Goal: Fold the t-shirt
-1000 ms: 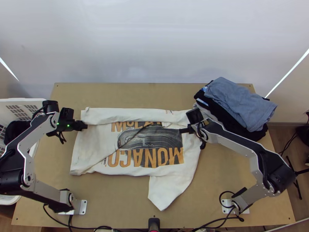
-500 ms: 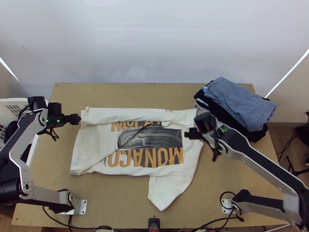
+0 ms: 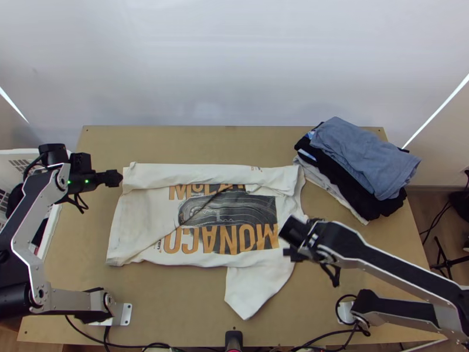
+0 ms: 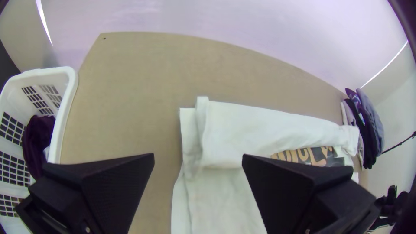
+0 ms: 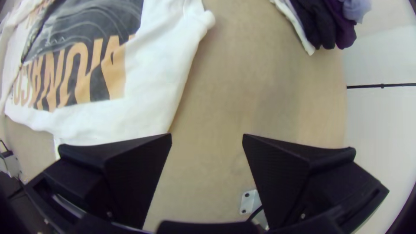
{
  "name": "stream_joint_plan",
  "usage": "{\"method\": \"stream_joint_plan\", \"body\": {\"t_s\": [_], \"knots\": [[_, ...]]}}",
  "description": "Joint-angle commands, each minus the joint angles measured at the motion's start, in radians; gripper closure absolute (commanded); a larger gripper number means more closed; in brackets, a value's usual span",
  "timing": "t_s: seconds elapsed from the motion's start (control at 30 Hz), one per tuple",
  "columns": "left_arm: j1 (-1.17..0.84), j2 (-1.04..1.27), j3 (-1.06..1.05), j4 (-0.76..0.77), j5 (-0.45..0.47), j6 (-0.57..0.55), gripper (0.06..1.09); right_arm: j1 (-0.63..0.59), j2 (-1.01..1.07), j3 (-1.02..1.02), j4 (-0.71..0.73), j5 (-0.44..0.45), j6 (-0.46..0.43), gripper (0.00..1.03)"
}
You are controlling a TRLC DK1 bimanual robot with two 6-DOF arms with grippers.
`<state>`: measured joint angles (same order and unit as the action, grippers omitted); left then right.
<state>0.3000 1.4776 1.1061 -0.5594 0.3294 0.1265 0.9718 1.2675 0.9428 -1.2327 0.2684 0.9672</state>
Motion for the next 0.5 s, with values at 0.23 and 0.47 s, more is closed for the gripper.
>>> {"method": "stream_joint_plan", "body": {"t_s": [0.23,0.47], "knots": [[-0.018,-0.016,0.021,-0.023,-0.001,-0.036,0.1,0.116,-0.095,-0.081,-0.028,-0.126,0.28,0.23],[-0.036,-0.014,0.02,-0.023,-0.003,-0.054,0.1,0.162,-0.08,-0.101,0.084,-0.176,0.343,0.23]]}}
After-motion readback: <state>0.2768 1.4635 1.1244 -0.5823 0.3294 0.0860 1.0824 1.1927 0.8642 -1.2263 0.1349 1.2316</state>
